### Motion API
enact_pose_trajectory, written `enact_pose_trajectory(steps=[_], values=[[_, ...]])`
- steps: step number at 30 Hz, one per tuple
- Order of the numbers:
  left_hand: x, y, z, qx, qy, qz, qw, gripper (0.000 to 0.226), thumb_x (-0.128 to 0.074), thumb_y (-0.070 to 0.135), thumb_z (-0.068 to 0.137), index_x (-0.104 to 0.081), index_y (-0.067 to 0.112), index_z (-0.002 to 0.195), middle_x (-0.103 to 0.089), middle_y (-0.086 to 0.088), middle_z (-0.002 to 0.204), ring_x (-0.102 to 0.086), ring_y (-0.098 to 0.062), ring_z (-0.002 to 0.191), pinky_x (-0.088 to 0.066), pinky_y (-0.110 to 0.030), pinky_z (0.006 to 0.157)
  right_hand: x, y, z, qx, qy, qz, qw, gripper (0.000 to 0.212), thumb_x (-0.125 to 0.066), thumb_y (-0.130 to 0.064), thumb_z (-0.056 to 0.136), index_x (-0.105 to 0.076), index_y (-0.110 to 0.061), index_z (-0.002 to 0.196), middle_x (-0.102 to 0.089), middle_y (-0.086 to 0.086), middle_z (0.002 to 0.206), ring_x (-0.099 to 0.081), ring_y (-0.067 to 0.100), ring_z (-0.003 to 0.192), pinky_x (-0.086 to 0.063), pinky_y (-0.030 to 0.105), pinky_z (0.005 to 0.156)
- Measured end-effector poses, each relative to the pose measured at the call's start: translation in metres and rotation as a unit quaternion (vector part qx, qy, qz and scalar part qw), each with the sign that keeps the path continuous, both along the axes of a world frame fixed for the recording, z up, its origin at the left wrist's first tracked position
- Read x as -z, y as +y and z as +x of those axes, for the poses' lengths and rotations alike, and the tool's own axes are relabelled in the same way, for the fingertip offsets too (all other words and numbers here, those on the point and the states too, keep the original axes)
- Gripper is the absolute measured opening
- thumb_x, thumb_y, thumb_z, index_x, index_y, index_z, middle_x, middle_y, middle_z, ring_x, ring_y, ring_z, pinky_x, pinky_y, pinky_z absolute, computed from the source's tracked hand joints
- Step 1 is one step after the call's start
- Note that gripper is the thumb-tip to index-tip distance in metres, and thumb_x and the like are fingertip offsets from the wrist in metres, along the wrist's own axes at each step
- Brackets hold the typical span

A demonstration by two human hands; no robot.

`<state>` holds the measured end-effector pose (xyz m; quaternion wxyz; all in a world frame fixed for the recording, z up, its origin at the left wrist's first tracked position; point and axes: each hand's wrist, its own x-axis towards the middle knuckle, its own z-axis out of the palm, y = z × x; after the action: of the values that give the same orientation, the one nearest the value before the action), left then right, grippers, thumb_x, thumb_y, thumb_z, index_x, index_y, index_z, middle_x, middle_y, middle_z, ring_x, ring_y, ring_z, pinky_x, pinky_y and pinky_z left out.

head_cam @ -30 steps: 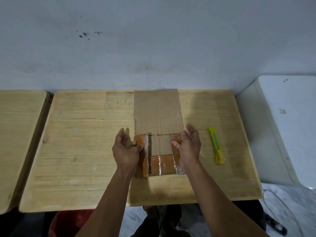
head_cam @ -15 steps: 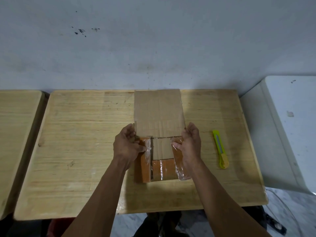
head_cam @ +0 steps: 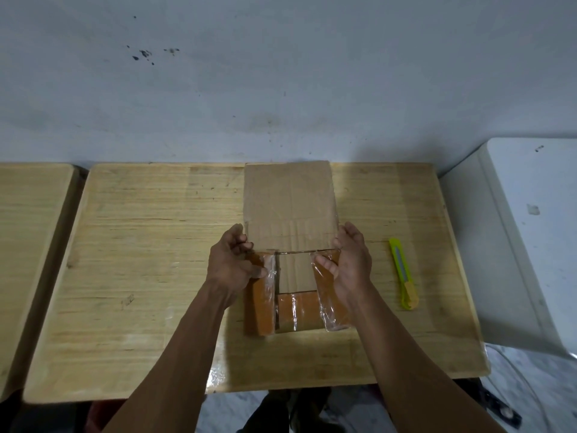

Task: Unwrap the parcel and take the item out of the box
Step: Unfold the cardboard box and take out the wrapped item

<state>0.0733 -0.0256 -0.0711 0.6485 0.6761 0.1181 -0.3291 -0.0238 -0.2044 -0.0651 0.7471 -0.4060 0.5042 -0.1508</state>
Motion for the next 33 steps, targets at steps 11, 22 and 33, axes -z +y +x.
enact_pose_trajectory(steps=[11, 22, 33], values=[[0.003, 0.005, -0.004, -0.004, 0.034, -0.045, 0.998, 0.041, -0.062, -0.021, 0.073, -0.065, 0.009, 0.101, -0.060, -0.007, 0.093, -0.059, -0.023, 0.092, -0.053, -0.042, 0.090, 0.003, -0.006, -0.008, 0.090, -0.048, 0.086, 0.991, 0.033, -0.051, -0.031, 0.099, -0.062, -0.019, 0.127, -0.062, 0.001, 0.123, -0.056, 0.020, 0.113, -0.057, 0.045, 0.073], [-0.003, 0.001, -0.015, -0.131, 0.069, -0.151, 0.977, 0.053, -0.047, 0.058, 0.096, -0.071, 0.018, 0.071, -0.066, -0.002, 0.079, -0.062, -0.018, 0.079, -0.049, -0.034, 0.083, 0.006, -0.014, -0.020, 0.069, -0.113, 0.119, 0.984, 0.027, -0.050, -0.031, 0.100, -0.070, -0.017, 0.089, -0.063, -0.001, 0.081, -0.062, 0.018, 0.085, -0.056, 0.043, 0.077], [-0.015, 0.004, -0.017, -0.024, -0.015, 0.053, 0.998, 0.021, -0.075, 0.004, 0.083, -0.058, 0.007, 0.071, -0.061, -0.009, 0.065, -0.060, -0.027, 0.060, -0.058, -0.040, 0.056, -0.003, -0.040, -0.032, -0.198, -0.070, 0.008, 0.978, 0.015, -0.063, -0.022, 0.086, -0.063, -0.007, 0.081, -0.052, -0.001, 0.066, -0.051, 0.021, 0.067, -0.043, 0.039, 0.070]])
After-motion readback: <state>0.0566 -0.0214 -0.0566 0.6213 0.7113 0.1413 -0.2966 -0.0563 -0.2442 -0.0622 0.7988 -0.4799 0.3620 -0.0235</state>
